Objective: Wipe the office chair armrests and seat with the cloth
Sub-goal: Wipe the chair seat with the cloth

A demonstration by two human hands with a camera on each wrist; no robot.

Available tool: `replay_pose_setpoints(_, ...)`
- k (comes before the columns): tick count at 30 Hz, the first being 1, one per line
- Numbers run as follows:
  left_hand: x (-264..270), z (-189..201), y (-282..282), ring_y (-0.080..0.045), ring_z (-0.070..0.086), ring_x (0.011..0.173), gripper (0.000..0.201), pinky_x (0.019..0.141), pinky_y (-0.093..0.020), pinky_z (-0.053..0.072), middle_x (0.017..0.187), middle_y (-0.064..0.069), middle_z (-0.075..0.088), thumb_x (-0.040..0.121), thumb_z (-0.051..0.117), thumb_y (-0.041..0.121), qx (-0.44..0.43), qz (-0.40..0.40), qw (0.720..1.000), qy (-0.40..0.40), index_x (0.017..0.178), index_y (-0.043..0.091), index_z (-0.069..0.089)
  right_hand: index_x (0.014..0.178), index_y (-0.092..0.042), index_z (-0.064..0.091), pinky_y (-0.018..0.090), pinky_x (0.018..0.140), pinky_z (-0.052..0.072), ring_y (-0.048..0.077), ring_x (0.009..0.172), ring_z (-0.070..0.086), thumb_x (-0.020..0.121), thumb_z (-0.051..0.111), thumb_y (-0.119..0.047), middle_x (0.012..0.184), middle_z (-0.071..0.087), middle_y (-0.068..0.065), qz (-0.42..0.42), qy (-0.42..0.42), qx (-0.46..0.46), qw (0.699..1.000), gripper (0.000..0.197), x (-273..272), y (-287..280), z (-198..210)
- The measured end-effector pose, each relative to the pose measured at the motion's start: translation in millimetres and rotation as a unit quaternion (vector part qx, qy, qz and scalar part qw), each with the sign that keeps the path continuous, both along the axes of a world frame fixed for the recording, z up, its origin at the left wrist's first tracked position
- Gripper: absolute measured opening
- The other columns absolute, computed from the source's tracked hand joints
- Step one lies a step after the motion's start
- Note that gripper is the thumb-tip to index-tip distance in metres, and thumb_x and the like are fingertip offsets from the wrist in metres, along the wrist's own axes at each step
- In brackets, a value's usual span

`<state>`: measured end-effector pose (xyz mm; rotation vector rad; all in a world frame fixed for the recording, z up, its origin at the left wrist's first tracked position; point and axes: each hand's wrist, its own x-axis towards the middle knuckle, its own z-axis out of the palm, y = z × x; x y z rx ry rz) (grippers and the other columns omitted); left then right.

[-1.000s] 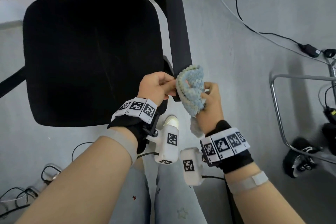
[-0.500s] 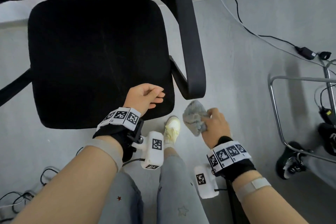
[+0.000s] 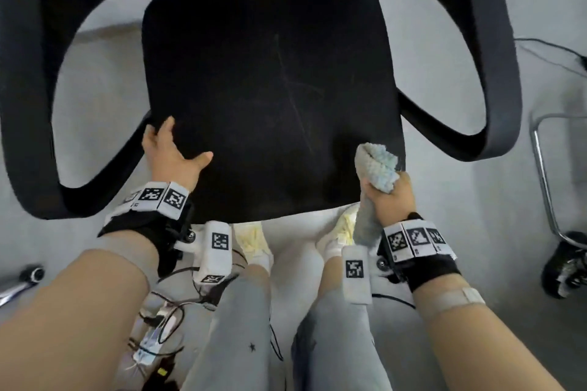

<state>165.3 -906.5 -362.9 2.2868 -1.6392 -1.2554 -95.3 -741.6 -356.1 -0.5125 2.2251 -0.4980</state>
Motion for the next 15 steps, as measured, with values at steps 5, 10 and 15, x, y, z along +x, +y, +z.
replay_pose_setpoints(5,16,-42,-5,-0.029,0.005,0.146,0.106,0.12,-0.037,0.011,0.158,-0.017,0.001,0.071,0.075,0.019,0.122,-0.043,0.99,-0.065,0.148,0.008,0.003,0.102,0.009,0.057,0.015,0.072,0.035,0.02,0.089,0.045,0.085,0.057,-0.006,0.126,0.039,0.023,-0.022,0.011,0.009,1.0,0.022,4,-9,-32)
replay_pose_setpoints(10,3,-56,0,-0.029,0.005,0.146,0.108,0.119,-0.04,0.013,0.158,-0.014,0.002,0.069,0.077,0.014,0.074,-0.05,0.986,-0.14,0.148,0.008,0.004,0.102,0.008,0.059,0.009,0.07,0.03,0.028,0.099,0.051,0.086,0.057,-0.007,0.129,0.04,0.021,0.001,0.012,0.032,0.999,0.022,-7,7,-50)
replay_pose_setpoints(15,-2,-58,12,-0.031,0.016,0.144,0.107,0.118,-0.04,0.015,0.156,-0.015,0.011,0.065,0.08,0.015,0.057,-0.047,0.991,-0.112,0.147,0.006,0.011,0.107,0.005,0.056,0.013,0.075,0.032,0.024,0.098,0.049,0.083,0.056,0.001,0.12,0.044,0.016,-0.02,0.04,0.034,0.998,0.025,-22,13,-65)
